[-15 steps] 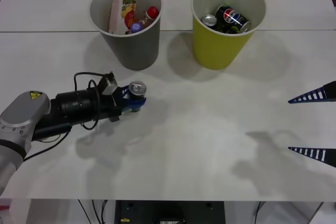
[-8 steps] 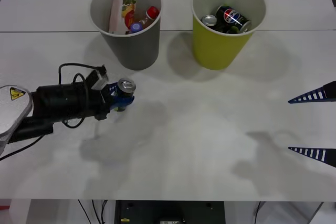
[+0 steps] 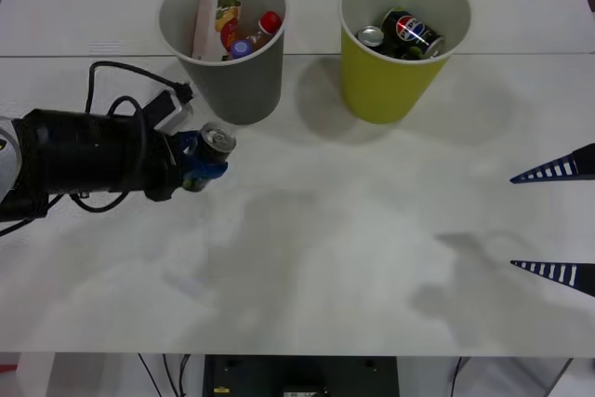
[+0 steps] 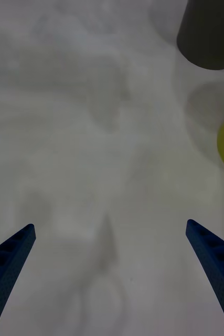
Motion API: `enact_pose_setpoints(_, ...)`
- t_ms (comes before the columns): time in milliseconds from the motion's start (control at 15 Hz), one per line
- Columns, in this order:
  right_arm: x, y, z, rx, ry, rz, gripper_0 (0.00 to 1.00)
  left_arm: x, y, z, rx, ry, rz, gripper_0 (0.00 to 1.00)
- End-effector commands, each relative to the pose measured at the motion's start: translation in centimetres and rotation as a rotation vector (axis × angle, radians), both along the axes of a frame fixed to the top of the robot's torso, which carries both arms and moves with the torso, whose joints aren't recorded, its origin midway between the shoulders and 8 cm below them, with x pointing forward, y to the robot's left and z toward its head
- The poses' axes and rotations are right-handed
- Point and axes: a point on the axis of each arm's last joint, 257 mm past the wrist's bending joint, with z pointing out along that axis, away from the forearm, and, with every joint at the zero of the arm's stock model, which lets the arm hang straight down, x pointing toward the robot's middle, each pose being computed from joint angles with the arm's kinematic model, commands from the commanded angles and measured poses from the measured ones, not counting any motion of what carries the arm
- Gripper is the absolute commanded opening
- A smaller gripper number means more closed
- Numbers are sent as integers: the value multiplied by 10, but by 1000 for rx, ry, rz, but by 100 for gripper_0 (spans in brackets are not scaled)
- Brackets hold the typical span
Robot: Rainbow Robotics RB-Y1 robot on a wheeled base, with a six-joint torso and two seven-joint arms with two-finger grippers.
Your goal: Put the can into the green bin and the plastic bottle into the gray bin
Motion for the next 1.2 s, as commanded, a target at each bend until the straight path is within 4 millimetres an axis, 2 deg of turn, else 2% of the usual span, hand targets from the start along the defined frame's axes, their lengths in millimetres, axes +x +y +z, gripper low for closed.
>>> enact_pose_setpoints(67, 0, 0, 0, 0, 0, 0, 100, -6, -22, 36, 5, 12, -4, 2)
enact_pose_setpoints(200, 0, 0, 0, 0, 0, 0, 100, -8, -48, 70, -15, 27, -16, 3)
enact_pose_setpoints(400, 0, 0, 0, 0, 0, 0, 100, 4, -70, 109, 28, 12, 24, 2)
enact_pose_setpoints(533, 0, 0, 0, 0, 0, 0, 100, 16, -78, 133, 40, 12, 72, 2)
enact_pose_setpoints(733, 0, 0, 0, 0, 0, 0, 100, 55, -106, 176, 3, 10, 92, 2)
enact_pose_setpoints(1000, 0, 0, 0, 0, 0, 0, 100, 87, -148, 203, 4, 52, 73, 1)
enact_pose_setpoints(1200, 0, 0, 0, 0, 0, 0, 100, 98, -181, 207, 36, 71, 78, 1)
